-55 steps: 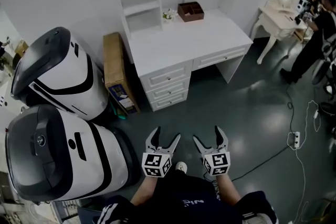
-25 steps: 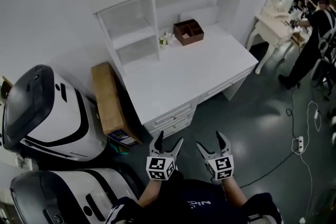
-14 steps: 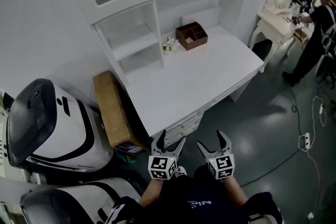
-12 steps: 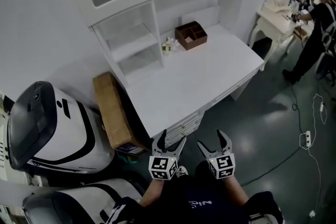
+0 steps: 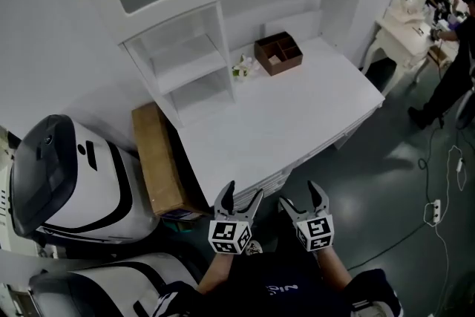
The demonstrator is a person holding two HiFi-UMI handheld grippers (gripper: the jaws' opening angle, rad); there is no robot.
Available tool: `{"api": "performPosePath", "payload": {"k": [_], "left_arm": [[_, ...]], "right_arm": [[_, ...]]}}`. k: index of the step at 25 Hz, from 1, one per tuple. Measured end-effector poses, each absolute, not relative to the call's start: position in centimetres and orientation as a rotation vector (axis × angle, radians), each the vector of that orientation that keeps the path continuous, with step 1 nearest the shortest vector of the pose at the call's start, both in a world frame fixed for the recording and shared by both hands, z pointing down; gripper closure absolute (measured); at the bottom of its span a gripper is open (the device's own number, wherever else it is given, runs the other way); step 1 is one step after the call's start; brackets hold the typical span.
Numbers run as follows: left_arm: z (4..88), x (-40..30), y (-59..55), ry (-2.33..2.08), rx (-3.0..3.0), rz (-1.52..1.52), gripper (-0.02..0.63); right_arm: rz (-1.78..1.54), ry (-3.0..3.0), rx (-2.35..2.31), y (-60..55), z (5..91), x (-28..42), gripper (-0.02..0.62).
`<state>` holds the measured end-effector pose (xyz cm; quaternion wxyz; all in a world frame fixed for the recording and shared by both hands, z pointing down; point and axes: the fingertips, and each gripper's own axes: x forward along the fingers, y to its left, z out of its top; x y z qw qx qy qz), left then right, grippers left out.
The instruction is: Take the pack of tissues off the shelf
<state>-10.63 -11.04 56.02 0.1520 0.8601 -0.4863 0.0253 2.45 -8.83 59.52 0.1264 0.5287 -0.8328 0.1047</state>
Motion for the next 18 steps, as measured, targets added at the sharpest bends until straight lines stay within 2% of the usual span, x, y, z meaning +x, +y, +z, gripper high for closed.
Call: {"api": "performPosePath", "payload": {"k": [18], "left_arm": [[55.5, -5.2, -26.5, -1.649, 2.31, 0.076, 0.256]], "right_arm": [[0.197, -2.561, 1.343, -28.7, 56.0, 9.0, 0.199]]}}
